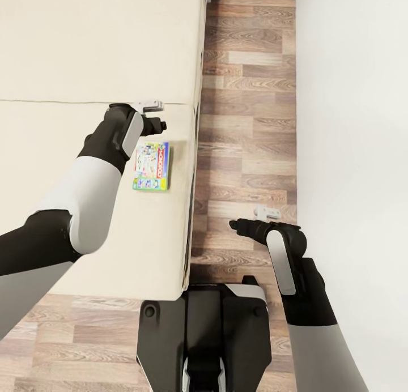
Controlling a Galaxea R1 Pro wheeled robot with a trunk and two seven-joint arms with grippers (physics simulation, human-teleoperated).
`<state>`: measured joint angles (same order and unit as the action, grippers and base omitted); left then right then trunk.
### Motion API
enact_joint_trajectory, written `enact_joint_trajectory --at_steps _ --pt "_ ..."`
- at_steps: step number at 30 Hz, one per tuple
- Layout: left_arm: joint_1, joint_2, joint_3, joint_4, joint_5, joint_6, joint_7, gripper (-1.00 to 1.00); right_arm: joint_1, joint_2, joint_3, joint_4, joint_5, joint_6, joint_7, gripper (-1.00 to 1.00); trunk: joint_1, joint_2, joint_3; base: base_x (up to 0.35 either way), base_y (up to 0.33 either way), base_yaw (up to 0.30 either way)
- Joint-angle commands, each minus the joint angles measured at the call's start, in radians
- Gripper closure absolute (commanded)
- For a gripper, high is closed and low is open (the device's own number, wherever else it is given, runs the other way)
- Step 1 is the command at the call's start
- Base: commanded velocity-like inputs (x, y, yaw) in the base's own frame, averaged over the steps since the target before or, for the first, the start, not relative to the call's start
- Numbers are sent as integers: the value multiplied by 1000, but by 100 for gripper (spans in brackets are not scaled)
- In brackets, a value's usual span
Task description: Put all the toys in the child's room - the three board games (two on the bed and one on the table), the two jigsaw puzzles on the table, and the tennis ball on the table - inside the toy box on the table in the child's room.
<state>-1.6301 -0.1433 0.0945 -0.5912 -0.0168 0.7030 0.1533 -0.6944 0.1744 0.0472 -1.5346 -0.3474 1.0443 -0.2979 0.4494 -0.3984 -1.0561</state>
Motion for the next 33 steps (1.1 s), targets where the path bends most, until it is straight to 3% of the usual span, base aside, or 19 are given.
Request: enact_joint_trajectory --at_steps 1,19,33 --pt "-4 -1 5 -1 -1 4 1 -100 0 0 0 -1 -11 3 -10 -100 1 -2 -3 0 0 0" --pt "-63 -2 5 -1 -2 5 4 -100 1 -1 0 -1 -12 3 -10 -100 1 -2 -32 0 0 0" --pt "-73 -2 5 1 -3 4 4 -100 1 0 1 -1 -12 3 -10 -100 1 -2 -55 0 0 0"
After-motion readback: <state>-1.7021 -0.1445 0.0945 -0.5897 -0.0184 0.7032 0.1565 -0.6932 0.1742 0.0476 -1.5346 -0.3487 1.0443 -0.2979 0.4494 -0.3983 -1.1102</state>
